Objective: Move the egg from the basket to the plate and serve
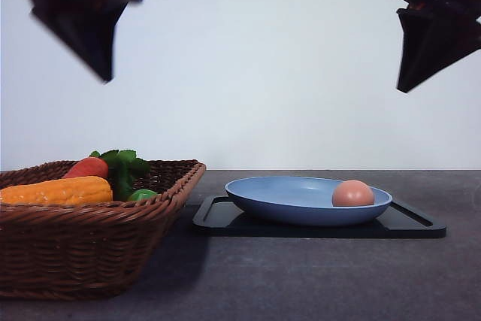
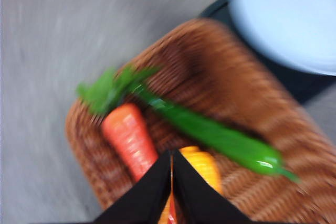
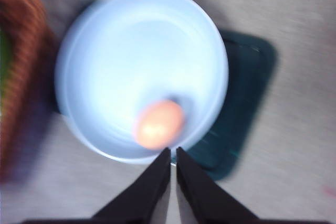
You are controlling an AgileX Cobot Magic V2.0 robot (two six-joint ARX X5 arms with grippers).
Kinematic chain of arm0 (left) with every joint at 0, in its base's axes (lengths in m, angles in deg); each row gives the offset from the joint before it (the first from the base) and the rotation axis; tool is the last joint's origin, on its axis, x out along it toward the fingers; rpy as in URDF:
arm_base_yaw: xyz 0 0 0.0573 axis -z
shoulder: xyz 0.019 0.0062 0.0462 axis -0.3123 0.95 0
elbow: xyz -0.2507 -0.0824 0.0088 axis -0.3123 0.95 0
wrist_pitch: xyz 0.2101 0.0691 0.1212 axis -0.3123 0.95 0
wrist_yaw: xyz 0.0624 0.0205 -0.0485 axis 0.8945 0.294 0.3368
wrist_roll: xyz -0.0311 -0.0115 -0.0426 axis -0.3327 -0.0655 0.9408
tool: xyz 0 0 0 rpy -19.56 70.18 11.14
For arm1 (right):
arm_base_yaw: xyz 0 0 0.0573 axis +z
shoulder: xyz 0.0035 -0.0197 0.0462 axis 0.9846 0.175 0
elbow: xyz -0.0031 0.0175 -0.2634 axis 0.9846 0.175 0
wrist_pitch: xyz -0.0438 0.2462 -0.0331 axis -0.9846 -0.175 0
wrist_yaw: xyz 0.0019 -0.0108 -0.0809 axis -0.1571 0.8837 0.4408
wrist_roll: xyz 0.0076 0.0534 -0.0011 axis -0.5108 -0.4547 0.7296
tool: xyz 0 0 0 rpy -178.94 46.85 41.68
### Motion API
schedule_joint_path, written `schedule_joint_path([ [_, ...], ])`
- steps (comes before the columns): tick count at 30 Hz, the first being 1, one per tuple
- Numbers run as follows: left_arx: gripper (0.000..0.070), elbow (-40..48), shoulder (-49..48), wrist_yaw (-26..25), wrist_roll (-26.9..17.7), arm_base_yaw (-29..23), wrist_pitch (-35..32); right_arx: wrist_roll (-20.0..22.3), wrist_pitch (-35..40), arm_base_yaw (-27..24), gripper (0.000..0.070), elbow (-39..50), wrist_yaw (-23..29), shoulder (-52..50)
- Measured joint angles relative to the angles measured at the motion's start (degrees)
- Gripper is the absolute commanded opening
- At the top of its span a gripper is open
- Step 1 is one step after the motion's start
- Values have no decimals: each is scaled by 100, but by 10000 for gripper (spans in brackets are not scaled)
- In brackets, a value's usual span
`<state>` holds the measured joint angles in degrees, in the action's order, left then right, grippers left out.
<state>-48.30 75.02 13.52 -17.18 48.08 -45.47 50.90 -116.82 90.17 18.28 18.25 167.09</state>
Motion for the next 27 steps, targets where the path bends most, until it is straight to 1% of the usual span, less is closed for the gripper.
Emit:
schedule_joint_path([
  [2,0,190,-84,-299,161,-344,-268,10,446,175,0,549,284,-414],
  [5,0,627,-367,-639,373,-612,-806,-15,1192,417,0,1468,645,-1083],
  [8,0,1252,-825,-699,523,-635,-1473,-219,2132,647,0,2483,907,-1790],
  [11,0,2017,-1377,-705,702,-633,-2170,-568,3080,848,0,3471,1318,-2464],
  [14,0,2820,-1991,-701,949,-622,-2671,-916,3828,1023,0,4287,1743,-3044],
  [16,0,3354,-2478,-704,1116,-584,-2927,-1077,4268,1133,0,4740,1941,-3384],
  [19,0,4014,-3262,-715,1325,-501,-3175,-1189,4791,1258,0,5184,2133,-3762],
  [21,0,4293,-3754,-731,1431,-453,-3192,-1223,4940,1286,0,5281,2222,-3880],
  [24,0,4380,-4263,-757,1550,-410,-2998,-1242,5084,1291,0,5289,2331,-3910],
  [27,0,4380,-4501,-760,1592,-410,-3011,-1245,5090,1291,0,5289,2356,-3913],
])
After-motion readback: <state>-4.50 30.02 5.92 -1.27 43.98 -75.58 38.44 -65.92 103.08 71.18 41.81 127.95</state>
